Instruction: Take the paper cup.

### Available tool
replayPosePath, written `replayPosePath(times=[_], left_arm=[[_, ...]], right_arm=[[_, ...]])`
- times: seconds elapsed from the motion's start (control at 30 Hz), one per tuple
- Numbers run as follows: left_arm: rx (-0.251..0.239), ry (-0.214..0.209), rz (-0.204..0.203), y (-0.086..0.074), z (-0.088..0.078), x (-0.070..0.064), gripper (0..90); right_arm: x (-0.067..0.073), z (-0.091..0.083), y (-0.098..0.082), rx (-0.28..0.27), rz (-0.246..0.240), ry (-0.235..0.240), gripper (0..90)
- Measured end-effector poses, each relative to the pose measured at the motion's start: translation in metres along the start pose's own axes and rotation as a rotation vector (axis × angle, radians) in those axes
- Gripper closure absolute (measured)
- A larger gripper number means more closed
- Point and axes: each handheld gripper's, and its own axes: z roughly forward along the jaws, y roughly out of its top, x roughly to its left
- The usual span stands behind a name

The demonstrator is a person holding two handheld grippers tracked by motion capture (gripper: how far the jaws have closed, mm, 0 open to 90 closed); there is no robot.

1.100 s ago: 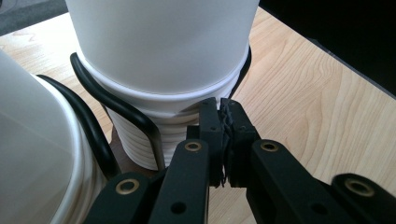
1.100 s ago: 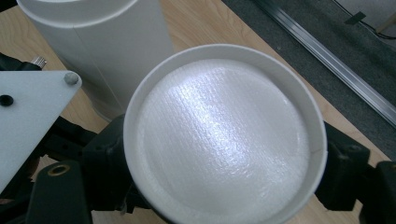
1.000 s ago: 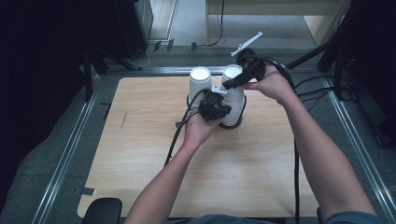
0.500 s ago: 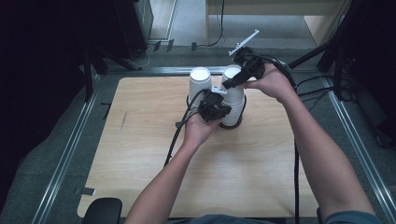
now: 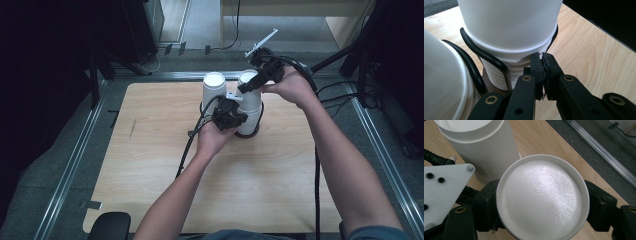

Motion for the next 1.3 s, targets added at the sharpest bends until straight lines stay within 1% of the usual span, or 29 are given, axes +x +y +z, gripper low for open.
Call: replayPosePath(times=[0.13, 0.27, 0.37, 0.4, 0.43, 0.47, 0.57, 0.63, 0.77, 0.8, 0.83, 0.87, 0.93, 1.0, 1.07, 1.1, 1.2, 1.3], left_arm=[[-0.001, 0.000, -0.001, 0.000, 0.000, 0.000, 87.2], [-0.002, 0.005, -0.004, 0.000, 0.000, 0.001, 86.9], [0.000, 0.003, -0.005, 0.000, 0.000, 0.001, 86.8], [0.000, 0.003, -0.005, 0.000, 0.000, 0.001, 86.7], [-0.001, 0.004, -0.006, 0.001, 0.000, 0.001, 86.3], [0.001, 0.004, -0.006, 0.001, 0.000, 0.000, 85.9], [0.009, 0.009, 0.001, 0.002, 0.000, -0.001, 84.7], [0.015, 0.003, 0.006, 0.003, 0.000, 0.000, 84.4], [0.011, -0.005, 0.000, 0.003, 0.000, 0.000, 81.7], [0.012, -0.008, 0.001, 0.003, 0.000, 0.000, 81.7], [0.010, -0.008, -0.001, 0.003, 0.000, 0.000, 81.3], [0.012, -0.011, 0.000, 0.003, 0.000, 0.001, 80.7], [0.013, -0.021, -0.006, 0.003, -0.001, 0.002, 80.5], [0.011, -0.022, -0.005, 0.003, 0.000, 0.002, 79.6], [0.011, -0.024, -0.001, 0.003, -0.001, 0.001, 78.1], [0.012, -0.028, 0.000, 0.002, -0.001, 0.002, 77.6], [0.012, -0.038, -0.001, 0.002, -0.001, 0.002, 74.9], [0.012, -0.040, 0.007, 0.002, -0.001, 0.002, 73.5]], right_arm=[[0.000, -0.001, 0.001, 0.000, -0.004, 0.001, 24.2], [-0.002, -0.004, 0.001, -0.015, 0.010, 0.003, 24.6], [-0.004, -0.013, 0.003, -0.061, 0.019, 0.013, 25.4], [-0.004, -0.015, 0.004, -0.062, 0.022, 0.017, 25.5], [-0.005, -0.018, 0.006, -0.050, 0.023, 0.018, 25.5], [-0.005, -0.019, 0.006, -0.043, 0.013, 0.012, 25.4], [-0.004, -0.025, 0.009, -0.050, 0.013, 0.007, 25.4], [-0.004, -0.029, 0.010, -0.055, 0.024, 0.008, 25.4], [-0.003, -0.042, 0.015, -0.055, 0.034, 0.001, 25.4], [-0.003, -0.042, 0.015, -0.055, 0.034, 0.001, 25.4], [-0.003, -0.046, 0.016, -0.061, 0.030, -0.001, 25.5], [-0.002, -0.054, 0.019, -0.066, 0.034, -0.001, 25.5], [-0.001, -0.063, 0.021, -0.069, 0.034, -0.009, 25.6], [0.000, -0.071, 0.023, -0.071, 0.024, -0.019, 25.5], [0.001, -0.074, 0.023, -0.072, 0.023, -0.021, 25.6], [0.003, -0.082, 0.025, -0.082, 0.013, -0.027, 25.6], [0.004, -0.092, 0.025, -0.077, 0.009, -0.039, 25.6], [0.004, -0.100, 0.023, -0.075, 0.014, -0.041, 25.6]])
